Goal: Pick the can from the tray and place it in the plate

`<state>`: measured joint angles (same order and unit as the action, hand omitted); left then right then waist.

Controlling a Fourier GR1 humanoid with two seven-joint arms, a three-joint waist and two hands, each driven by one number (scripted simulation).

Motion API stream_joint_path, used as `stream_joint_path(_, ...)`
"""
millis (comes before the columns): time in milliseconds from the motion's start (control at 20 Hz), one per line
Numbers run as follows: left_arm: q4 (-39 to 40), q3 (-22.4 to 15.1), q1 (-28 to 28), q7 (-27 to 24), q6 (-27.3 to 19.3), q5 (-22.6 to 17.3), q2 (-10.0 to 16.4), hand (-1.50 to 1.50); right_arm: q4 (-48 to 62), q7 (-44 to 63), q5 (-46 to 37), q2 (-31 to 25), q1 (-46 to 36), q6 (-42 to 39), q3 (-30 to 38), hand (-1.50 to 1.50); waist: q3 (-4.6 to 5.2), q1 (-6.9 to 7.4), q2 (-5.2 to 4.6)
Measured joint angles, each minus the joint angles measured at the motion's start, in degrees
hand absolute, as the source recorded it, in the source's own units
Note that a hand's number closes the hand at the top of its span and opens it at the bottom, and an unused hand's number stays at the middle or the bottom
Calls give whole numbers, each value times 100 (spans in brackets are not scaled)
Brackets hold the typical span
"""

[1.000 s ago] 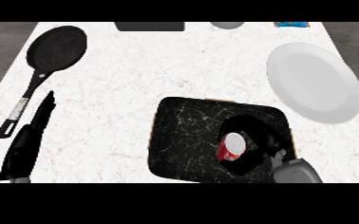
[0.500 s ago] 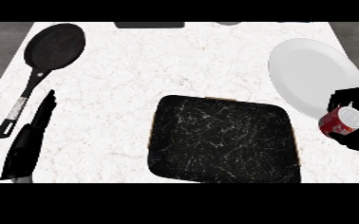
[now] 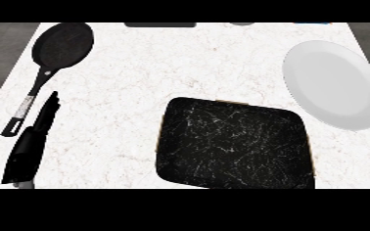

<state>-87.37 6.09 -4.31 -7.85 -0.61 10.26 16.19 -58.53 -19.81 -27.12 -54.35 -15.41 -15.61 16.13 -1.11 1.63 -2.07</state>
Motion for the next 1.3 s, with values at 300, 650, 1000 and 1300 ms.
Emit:
stream_joint_path(300, 25, -43, -24, -7, 44, 12, -4, 0, 799, -1666, 376, -309, -288, 428, 675, 150, 8, 59, 44)
stream_joint_path(650, 80, -89, 70, -17, 84, 49, 0, 0, 1776, -3206, 704, -696, -648, 74, 851, 150, 46, 137, 67)
stream_joint_path(1000, 135, -99, 219, 72, 146, 72, 39, 0, 2336, -3443, 691, -734, -1261, 2, 463, 150, 72, 208, 87)
stream_joint_path(1300, 227, -154, 256, 56, 51, 196, -45, 0, 2709, -3388, 485, -398, -2002, -67, -90, 150, 88, 199, 105)
